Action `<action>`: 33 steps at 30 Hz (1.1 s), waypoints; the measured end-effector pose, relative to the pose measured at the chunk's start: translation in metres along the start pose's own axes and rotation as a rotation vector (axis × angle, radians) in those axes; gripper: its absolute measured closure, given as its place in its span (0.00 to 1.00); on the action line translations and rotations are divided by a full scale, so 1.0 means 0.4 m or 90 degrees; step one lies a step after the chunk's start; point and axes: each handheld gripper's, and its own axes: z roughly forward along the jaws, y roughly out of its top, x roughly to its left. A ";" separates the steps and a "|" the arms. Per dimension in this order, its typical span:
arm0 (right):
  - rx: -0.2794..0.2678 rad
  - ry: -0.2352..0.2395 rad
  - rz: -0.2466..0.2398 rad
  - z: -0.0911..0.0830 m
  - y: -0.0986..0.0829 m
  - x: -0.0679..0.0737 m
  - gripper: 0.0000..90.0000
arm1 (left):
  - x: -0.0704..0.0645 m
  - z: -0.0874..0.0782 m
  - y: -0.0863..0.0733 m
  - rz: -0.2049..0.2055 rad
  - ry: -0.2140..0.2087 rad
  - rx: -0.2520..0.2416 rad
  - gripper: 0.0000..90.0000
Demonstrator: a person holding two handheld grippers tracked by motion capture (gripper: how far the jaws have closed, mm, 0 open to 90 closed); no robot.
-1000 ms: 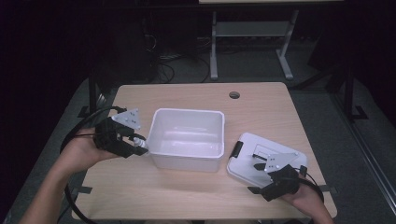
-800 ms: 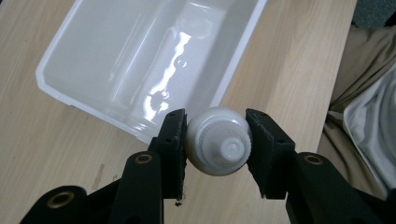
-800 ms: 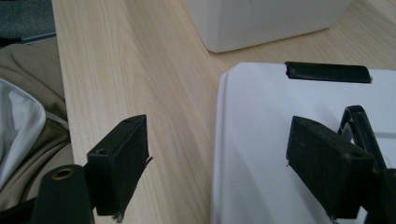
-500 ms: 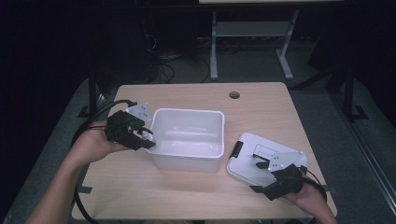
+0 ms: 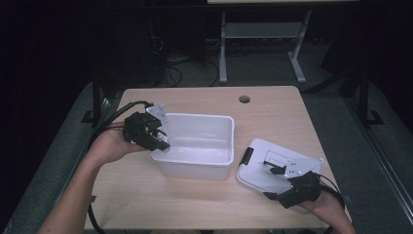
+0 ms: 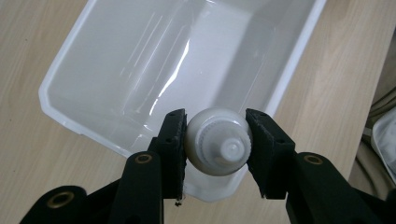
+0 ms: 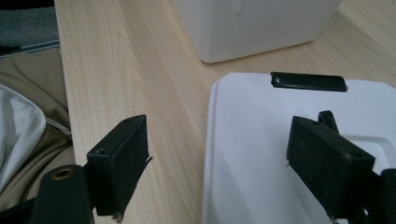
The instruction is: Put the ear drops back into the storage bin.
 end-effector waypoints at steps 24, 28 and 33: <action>-0.001 0.007 0.004 0.009 0.001 0.001 0.22 | 0.022 0.097 -0.031 -0.030 0.000 0.016 0.67; 0.004 0.008 0.001 0.011 0.000 0.002 0.22 | 0.027 0.112 -0.036 -0.036 0.000 0.024 0.67; 0.000 0.004 0.004 0.006 -0.002 0.001 0.22 | 0.028 0.131 -0.041 -0.034 0.001 0.036 0.67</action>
